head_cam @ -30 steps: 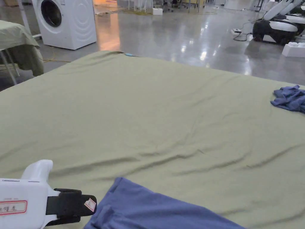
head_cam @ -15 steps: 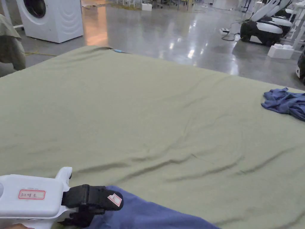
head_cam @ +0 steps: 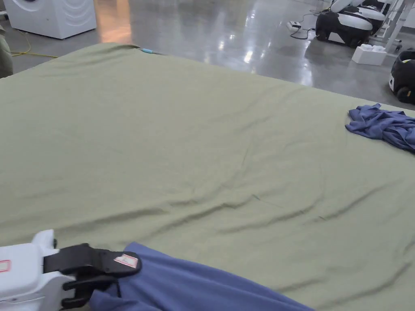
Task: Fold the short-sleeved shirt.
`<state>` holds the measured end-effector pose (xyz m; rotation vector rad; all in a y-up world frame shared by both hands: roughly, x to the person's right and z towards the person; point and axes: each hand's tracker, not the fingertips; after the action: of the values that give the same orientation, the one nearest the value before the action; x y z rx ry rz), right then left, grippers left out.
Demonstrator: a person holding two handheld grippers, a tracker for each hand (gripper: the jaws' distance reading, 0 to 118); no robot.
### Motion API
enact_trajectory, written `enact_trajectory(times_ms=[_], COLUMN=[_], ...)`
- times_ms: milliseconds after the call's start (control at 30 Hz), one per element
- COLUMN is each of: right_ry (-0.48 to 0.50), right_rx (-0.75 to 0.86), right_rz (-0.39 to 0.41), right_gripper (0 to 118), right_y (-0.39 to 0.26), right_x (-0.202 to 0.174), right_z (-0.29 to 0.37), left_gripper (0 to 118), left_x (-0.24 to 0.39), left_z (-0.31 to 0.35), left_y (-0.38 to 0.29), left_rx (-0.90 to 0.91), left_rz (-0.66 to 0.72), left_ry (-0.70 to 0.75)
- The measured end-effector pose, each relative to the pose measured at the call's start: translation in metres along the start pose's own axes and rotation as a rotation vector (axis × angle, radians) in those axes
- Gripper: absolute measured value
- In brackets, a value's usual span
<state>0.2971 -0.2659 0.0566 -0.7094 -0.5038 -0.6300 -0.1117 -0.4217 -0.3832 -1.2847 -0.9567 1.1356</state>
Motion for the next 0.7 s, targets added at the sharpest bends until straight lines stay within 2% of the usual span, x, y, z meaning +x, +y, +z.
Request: enact_trajectory(times_ms=[200, 433, 533, 700], right_ry=[0.023, 0.026, 0.015, 0.013], right_rx=[0.015, 0.023, 0.023, 0.025], right_rz=[-0.032, -0.083, -0.103, -0.116], right_gripper=[3, 3, 3, 3], right_y=[0.0, -0.007, -0.01, -0.018], right_x=[0.004, 0.018, 0.025, 0.038], right_z=[0.0, 0.003, 0.004, 0.011], left_gripper=[9, 8, 8, 8], left_x=[0.025, 0.066, 0.1, 0.15], left_z=[0.027, 0.006, -0.032, -0.132], left_y=[0.001, -0.026, -0.046, -0.095], left_rx=[0.028, 0.024, -0.065, -0.32], left_rz=[-0.057, -0.033, -0.151, -0.382], left_ry=[0.063, 0.013, -0.012, 0.011])
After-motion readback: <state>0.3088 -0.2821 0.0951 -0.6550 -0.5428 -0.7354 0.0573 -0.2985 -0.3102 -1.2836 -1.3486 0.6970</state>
